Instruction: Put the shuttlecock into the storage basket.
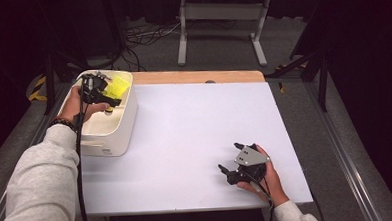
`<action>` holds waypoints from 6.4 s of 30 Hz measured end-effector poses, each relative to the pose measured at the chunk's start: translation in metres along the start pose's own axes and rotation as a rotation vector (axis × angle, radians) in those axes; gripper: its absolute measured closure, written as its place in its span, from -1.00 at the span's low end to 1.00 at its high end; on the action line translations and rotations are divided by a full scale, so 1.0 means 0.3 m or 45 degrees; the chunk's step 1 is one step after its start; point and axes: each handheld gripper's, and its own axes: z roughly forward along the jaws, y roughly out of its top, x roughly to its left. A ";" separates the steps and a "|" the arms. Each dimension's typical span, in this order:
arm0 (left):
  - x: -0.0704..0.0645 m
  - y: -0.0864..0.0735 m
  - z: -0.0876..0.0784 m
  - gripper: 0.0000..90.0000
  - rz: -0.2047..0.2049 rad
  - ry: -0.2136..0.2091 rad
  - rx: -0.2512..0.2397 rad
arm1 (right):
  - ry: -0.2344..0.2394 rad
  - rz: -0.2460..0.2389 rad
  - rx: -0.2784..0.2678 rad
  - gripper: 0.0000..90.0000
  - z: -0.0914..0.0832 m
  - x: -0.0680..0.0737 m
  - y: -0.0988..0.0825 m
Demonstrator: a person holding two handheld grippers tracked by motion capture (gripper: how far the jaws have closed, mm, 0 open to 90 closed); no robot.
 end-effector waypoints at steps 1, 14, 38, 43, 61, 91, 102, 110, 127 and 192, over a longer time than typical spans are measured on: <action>0.000 0.000 -0.002 -0.35 0.000 0.010 0.000 | -0.002 -0.001 0.000 -0.72 0.000 0.000 0.001; -0.023 0.006 -0.106 -0.62 0.066 0.008 -0.194 | -0.033 -0.008 0.001 -0.73 -0.001 -0.009 0.007; -0.213 -0.105 -0.340 -0.65 0.312 -0.114 -0.659 | -0.080 0.004 -0.072 -0.73 -0.037 -0.001 0.026; -0.253 -0.129 -0.352 -0.65 0.343 -0.135 -0.712 | -0.075 0.007 -0.081 -0.73 -0.040 0.002 0.032; -0.312 -0.187 -0.378 -0.69 0.402 -0.156 -0.814 | -0.084 -0.009 -0.100 -0.73 -0.059 0.008 0.042; -0.469 -0.296 -0.299 -0.75 0.511 -0.212 -0.862 | -0.076 -0.010 -0.116 -0.73 -0.064 0.018 0.047; -0.509 -0.329 -0.267 -0.73 0.545 -0.198 -0.865 | -0.069 -0.007 -0.127 -0.73 -0.069 0.021 0.050; -0.537 -0.352 -0.259 -0.74 0.592 -0.186 -0.868 | -0.070 -0.012 -0.126 -0.73 -0.069 0.023 0.050; -0.575 -0.399 -0.221 -0.75 0.640 -0.195 -0.859 | -0.079 -0.020 -0.148 -0.74 -0.080 0.027 0.054; -0.506 -0.632 -0.114 -0.84 0.483 -0.240 -0.708 | -0.040 -0.047 -0.161 -0.81 -0.067 0.064 0.050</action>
